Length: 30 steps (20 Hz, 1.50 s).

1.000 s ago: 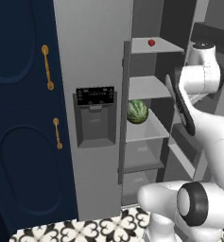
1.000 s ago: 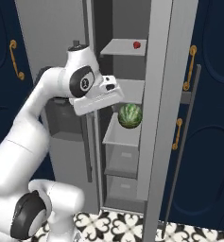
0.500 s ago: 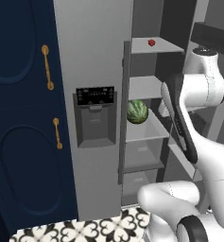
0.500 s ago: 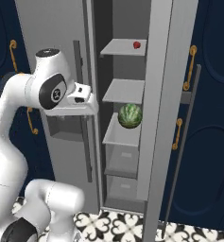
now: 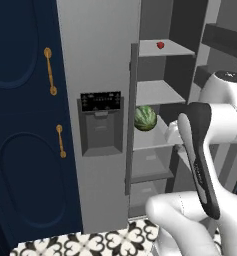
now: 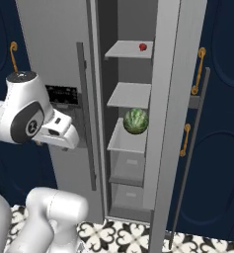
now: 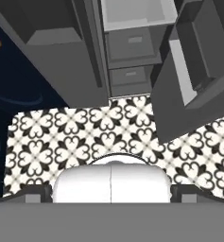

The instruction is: Take the strawberry from the fridge and place it on top of the pancake, located on the dining counter.

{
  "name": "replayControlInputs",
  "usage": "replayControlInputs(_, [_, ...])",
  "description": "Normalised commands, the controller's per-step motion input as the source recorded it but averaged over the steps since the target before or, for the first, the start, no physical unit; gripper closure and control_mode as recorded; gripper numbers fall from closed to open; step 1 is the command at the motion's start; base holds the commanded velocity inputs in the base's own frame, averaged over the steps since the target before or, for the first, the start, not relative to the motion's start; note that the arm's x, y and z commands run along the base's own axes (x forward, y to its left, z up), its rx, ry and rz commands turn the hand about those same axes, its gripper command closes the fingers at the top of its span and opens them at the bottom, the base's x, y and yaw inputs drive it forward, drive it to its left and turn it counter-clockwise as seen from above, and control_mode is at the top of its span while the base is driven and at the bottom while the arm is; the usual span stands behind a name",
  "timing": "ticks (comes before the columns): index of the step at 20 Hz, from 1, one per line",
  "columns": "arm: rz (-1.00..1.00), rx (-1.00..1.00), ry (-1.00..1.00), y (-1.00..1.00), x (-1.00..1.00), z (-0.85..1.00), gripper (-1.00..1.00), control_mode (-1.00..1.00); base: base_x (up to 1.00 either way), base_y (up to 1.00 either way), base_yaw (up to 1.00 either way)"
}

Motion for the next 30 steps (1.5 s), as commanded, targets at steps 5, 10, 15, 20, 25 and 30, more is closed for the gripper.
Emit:
replayControlInputs(5, [-0.01,-0.02,-0.02,0.04,-0.04,-0.42,-1.00,-1.00,0.00,0.00,0.00])
replayControlInputs(10, [0.00,-0.06,0.05,-0.11,0.04,-0.36,-1.00,-1.00,0.00,0.00,0.00])
replayControlInputs(15, [0.00,0.00,0.00,0.00,0.00,0.00,-1.00,-1.00,0.00,0.00,0.00])
replayControlInputs(20, [-0.04,0.00,0.00,0.00,0.00,0.00,-1.00,-1.00,0.00,0.00,0.00])
replayControlInputs(25, [0.00,0.00,0.00,0.00,0.00,0.00,-1.00,1.00,0.37,0.06,-0.39])
replayControlInputs(30, [0.00,0.00,0.00,0.00,0.00,0.00,-1.00,1.00,0.60,0.17,-0.36])
